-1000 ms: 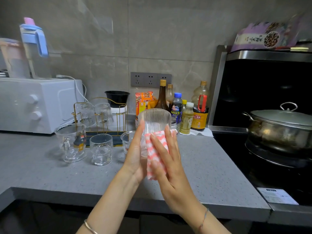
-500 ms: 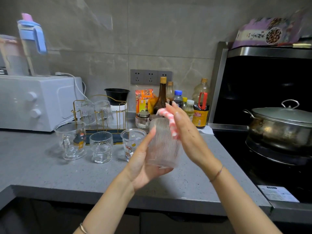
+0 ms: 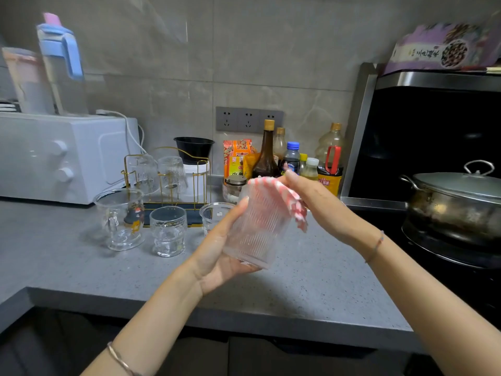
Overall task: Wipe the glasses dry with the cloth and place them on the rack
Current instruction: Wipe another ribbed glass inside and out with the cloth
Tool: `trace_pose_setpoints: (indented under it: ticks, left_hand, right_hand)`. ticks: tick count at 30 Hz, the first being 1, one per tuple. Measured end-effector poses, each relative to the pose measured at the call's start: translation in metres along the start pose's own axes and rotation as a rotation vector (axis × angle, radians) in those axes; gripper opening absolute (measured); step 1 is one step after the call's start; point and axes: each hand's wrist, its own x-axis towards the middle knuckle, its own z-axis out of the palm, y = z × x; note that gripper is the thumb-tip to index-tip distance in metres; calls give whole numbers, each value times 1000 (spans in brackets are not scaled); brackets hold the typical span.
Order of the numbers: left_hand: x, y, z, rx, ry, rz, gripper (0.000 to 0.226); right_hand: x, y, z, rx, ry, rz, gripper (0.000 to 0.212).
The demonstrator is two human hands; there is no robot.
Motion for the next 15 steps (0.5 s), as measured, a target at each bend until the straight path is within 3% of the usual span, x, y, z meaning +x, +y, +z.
trace_pose_setpoints:
  ticks: [2,5,9,12,15]
  left_hand:
    - [-1,2,-1,-14,-2,-9,83]
    - [-3,2,0,29,24,-27,75]
    - [-5,-1,2,145,-27,-81,72]
    - [-5,-7,1,169,-91,-119,75]
    - [-2,-6,-3,116,-97,-133,79]
  right_hand:
    - [-4,8,-2,21,-44,-78,32]
    - [-8,16,-1,-16,-98,-93,44]
    - [-9,16,2,-23,-205,-33,24]
    - [-13,20,-4,-21,-339,44,38]
    - [-18,23,-7,52,-225,45,38]
